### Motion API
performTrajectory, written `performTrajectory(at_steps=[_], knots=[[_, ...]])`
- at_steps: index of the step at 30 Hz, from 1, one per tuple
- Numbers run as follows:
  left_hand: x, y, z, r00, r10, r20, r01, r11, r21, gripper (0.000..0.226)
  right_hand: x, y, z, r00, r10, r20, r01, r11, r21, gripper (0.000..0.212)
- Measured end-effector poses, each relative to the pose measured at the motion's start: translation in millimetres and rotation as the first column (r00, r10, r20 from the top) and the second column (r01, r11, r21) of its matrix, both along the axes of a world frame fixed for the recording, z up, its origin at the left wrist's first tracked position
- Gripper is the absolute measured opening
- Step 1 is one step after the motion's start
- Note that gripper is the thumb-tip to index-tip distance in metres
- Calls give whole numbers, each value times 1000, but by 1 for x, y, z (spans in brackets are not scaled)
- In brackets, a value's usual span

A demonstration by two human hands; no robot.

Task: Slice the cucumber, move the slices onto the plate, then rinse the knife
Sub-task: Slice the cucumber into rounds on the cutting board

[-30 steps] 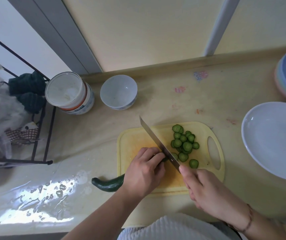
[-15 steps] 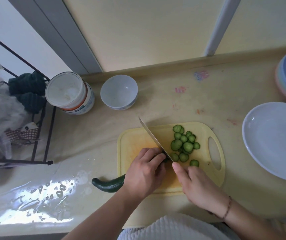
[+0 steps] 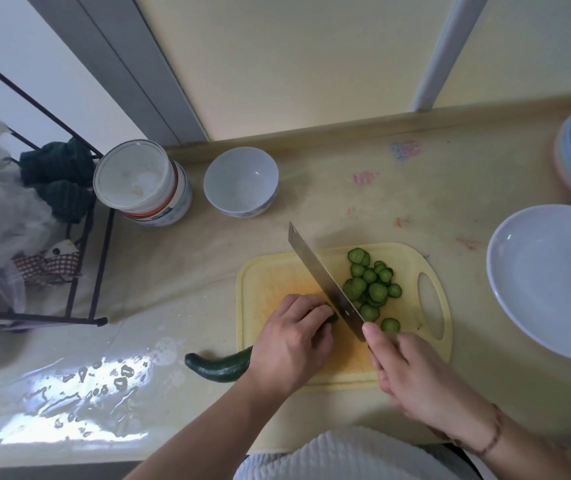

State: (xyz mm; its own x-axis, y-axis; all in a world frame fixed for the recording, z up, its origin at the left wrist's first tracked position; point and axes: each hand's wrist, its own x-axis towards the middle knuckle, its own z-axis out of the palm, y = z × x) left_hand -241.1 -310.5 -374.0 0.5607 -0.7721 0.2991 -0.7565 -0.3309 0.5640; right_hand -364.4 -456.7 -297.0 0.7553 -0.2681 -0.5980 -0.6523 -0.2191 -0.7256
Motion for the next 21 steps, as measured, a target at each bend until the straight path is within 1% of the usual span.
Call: performTrajectory(at_steps=[6,11,16,21], knots=[[0,-1,0,1000,1,-4,-1,1000,-12,17,-6,4,3,1000,-17,20,17,1000,-12,62],[0,-2,2,1000,-10,-4,10,1000,-22,21,-11,5,2,1000,-2,-2,2,998,-68,69],[2,-1,0,1000,-23,3,23,1000,-15,20,-5,7,1,1000,20,-10,-21,995,-98,66],[1,-2,3,999,-29,-17,29,999,-25,23,9,11,-13,999,42,5,-40,987,-159,60]])
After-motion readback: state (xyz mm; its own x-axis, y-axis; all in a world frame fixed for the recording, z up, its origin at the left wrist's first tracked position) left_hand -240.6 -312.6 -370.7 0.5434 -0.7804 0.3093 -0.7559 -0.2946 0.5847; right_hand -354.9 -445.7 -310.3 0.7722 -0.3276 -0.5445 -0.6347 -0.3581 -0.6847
